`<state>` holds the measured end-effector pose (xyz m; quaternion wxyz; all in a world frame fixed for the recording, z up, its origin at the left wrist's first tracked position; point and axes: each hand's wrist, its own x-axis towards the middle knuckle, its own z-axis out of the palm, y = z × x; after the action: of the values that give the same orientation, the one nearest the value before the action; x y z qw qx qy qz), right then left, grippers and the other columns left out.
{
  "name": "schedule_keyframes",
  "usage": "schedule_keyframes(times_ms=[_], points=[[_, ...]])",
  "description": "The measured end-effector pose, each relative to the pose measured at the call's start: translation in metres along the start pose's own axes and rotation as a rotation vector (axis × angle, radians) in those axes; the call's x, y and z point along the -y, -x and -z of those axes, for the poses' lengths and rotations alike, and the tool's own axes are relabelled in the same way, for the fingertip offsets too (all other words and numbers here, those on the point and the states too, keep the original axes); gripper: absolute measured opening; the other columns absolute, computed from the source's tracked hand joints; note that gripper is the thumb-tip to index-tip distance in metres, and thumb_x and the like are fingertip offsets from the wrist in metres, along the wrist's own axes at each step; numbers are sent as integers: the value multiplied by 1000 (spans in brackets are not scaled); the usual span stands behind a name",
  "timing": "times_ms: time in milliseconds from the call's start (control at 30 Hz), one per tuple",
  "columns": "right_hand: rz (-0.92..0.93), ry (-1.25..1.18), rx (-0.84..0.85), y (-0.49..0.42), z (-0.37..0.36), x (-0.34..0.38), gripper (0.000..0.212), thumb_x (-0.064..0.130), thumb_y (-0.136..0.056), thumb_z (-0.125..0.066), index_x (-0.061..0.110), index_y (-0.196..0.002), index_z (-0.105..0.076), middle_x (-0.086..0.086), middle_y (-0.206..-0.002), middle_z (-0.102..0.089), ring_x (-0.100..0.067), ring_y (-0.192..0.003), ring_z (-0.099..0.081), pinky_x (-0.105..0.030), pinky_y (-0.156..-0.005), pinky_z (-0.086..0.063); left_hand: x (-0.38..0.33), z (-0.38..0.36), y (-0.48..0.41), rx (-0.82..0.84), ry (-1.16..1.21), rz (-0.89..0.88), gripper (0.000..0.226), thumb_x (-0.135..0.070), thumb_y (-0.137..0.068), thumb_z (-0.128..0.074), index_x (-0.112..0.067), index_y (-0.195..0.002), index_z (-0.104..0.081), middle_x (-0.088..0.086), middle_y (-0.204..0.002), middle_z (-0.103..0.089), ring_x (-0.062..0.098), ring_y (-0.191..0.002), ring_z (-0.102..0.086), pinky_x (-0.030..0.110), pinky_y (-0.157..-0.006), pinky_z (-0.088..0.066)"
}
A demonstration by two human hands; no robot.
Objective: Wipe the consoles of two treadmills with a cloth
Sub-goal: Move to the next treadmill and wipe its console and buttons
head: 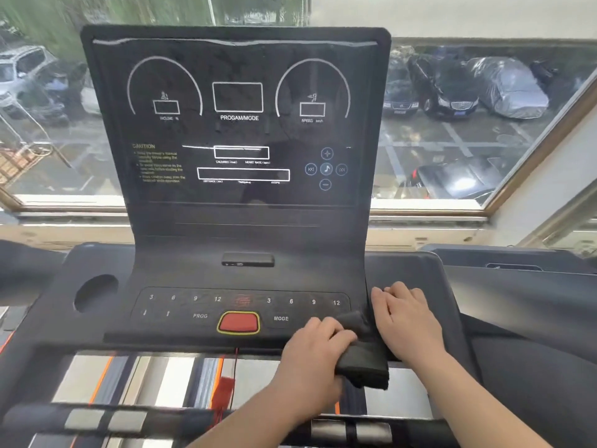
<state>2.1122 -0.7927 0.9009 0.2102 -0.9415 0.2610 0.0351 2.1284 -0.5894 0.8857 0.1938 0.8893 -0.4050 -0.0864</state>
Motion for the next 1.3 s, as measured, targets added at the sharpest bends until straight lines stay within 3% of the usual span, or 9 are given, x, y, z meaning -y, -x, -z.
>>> schedule_keyframes(times_ms=[200,267,333,400,500,633,967,1133,1300], points=[[-109,-264,-51,-7,0,-5,65,41,-105,-1,23,-137,-54,8,-117,-58,-24,-109,-42,-41,-90,-38,-5,71,-15,127,913,302,22,-13,-95,-58,-24,-109,-70,3,-102,-76,8,-86,-66,35,-83,-56],[-130,-300,-20,-11,7,-4,62,46,-108,-8,27,-120,-65,6,-113,-61,-23,-107,-44,-42,-91,-37,-6,81,-26,99,1146,421,13,-20,-99,-63,-22,-108,-72,1,-104,-78,12,-94,-71,35,-91,-57],[-131,-344,10,-11,16,-5,66,55,-108,-11,34,-107,-74,10,-110,-61,-22,-116,-49,-43,-97,-39,5,76,-38,-9,969,498,16,-33,-97,-64,-25,-109,-71,-5,-107,-77,17,-104,-71,42,-99,-56],[-124,-335,61,-9,20,-2,68,57,-107,-13,30,-112,-75,14,-110,-59,-19,-120,-50,-41,-99,-40,18,65,-44,-190,412,472,32,-41,-96,-60,-29,-125,-64,-6,-126,-67,19,-120,-60,41,-104,-48],[-57,-186,33,-13,20,-3,62,56,-105,-22,21,-87,-71,10,-92,-63,-23,-106,-57,-44,-91,-49,8,42,-43,-176,113,326,64,-56,-95,-51,-30,-153,-40,-1,-156,-42,24,-142,-39,44,-115,-38],[36,-43,21,-25,20,-3,39,47,-105,-37,33,-107,-73,13,-114,-63,-17,-116,-56,-41,-91,-53,-2,-2,-42,-87,-295,50,60,-51,-78,-69,-35,-135,-58,11,-136,-58,35,-117,-60,51,-82,-53],[18,85,93,-45,32,-9,41,44,-104,-37,38,-124,-72,19,-134,-51,-10,-124,-46,-35,-86,-50,49,39,-134,-291,-440,-104,70,-14,-70,-78,-31,-136,-61,11,-132,-50,36,-107,-49,45,-78,-46],[21,27,76,-40,26,-13,38,39,-101,-41,37,-125,-71,20,-137,-51,-10,-128,-45,-37,-92,-49,-6,-7,-88,-250,-98,80,41,-36,-82,-71,-30,-122,-67,8,-124,-58,34,-96,-53,43,-66,-55],[5,-43,100,-27,18,-19,47,33,-102,-43,39,-146,-55,20,-152,-43,-9,-141,-32,-38,-109,-42,9,6,-52,-29,-108,-281,39,-44,-86,-52,-37,-122,-65,4,-121,-59,31,-95,-58,38,-71,-56]])
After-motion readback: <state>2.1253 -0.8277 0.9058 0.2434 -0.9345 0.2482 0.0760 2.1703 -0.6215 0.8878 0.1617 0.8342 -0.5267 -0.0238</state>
